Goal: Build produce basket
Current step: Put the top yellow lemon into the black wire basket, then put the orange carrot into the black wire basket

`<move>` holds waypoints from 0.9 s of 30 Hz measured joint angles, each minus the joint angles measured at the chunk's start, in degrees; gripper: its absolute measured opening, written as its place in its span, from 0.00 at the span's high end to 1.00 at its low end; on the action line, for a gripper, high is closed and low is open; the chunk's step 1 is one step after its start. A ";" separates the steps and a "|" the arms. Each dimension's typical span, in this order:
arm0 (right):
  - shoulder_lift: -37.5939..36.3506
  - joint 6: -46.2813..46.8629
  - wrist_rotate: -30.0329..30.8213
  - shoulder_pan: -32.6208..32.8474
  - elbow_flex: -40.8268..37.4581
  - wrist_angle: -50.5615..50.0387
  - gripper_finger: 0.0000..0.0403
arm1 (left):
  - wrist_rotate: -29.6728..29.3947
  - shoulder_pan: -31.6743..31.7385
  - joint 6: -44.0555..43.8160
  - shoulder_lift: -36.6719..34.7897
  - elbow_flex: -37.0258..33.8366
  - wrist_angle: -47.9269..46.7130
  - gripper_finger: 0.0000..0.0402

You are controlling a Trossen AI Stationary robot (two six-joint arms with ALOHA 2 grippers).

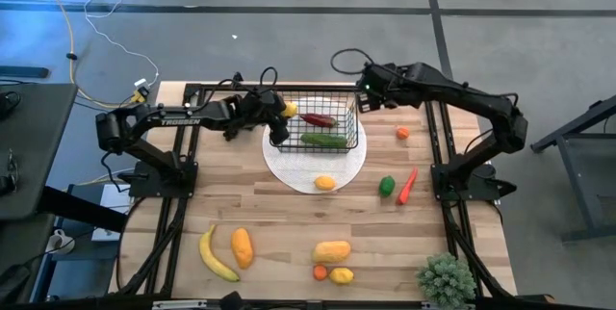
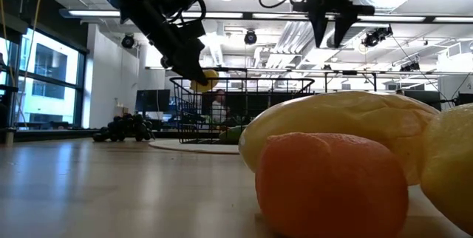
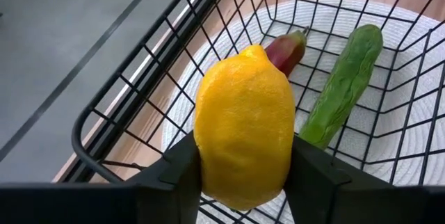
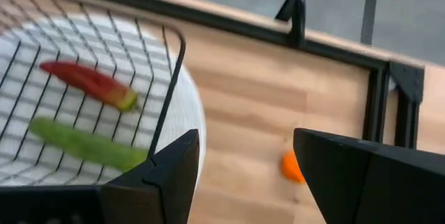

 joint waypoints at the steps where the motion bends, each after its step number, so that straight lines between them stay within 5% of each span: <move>1: 0.10 0.92 -0.47 0.80 0.00 -0.69 0.46 | -0.09 0.00 0.01 0.00 0.00 -0.01 0.60; 12: 0.31 14.79 -1.40 11.52 -0.02 -9.15 0.46 | -1.45 0.00 0.03 0.00 0.00 -0.04 0.45; 27: 0.31 35.87 -1.75 27.69 -1.01 -13.77 0.46 | -2.29 0.00 1.18 -0.50 5.21 -3.93 0.43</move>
